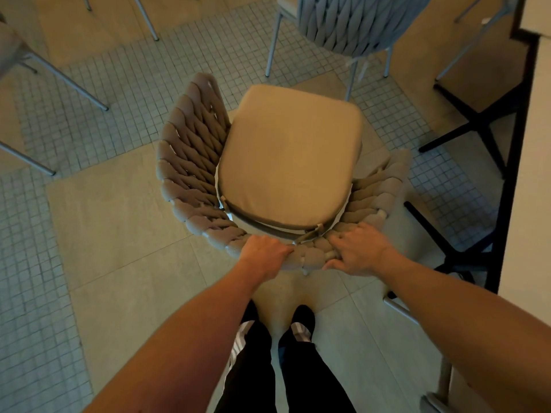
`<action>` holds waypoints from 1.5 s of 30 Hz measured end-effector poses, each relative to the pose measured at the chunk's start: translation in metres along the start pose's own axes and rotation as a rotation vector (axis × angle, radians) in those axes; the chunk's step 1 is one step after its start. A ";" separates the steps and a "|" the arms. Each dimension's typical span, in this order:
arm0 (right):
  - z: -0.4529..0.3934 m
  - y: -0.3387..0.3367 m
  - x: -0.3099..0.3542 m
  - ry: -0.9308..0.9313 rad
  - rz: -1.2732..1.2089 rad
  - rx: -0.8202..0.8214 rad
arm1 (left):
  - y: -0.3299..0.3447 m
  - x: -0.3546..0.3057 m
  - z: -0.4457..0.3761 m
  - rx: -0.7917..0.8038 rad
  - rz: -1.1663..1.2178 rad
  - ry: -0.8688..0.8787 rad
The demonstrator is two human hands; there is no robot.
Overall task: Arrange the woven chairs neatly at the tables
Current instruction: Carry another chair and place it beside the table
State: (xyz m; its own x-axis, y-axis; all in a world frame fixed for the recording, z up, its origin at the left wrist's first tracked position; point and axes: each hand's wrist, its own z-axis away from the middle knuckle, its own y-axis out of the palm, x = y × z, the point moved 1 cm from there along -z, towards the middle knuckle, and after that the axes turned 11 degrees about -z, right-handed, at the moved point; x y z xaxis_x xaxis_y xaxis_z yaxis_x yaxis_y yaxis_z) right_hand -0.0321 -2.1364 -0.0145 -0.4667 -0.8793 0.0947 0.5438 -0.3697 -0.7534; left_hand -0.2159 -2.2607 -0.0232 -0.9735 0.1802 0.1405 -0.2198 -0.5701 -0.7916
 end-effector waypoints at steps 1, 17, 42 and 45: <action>-0.001 0.001 0.007 0.021 -0.030 -0.004 | 0.003 0.007 0.001 0.004 -0.019 0.017; -0.059 -0.027 0.118 0.229 -0.544 -0.042 | 0.020 0.119 0.016 0.031 -0.145 -0.296; -0.009 0.000 -0.023 0.107 -0.088 -0.010 | -0.028 -0.028 -0.016 -0.028 0.228 -0.077; -0.008 -0.002 -0.011 0.118 -0.082 -0.016 | -0.025 -0.021 -0.012 -0.005 0.140 -0.010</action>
State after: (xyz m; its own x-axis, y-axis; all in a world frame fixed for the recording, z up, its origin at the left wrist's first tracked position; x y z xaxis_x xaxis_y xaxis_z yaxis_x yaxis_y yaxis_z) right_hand -0.0335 -2.1241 -0.0192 -0.5882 -0.8048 0.0798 0.4897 -0.4330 -0.7568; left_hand -0.1895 -2.2405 -0.0132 -0.9952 0.0913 0.0346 -0.0818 -0.5850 -0.8069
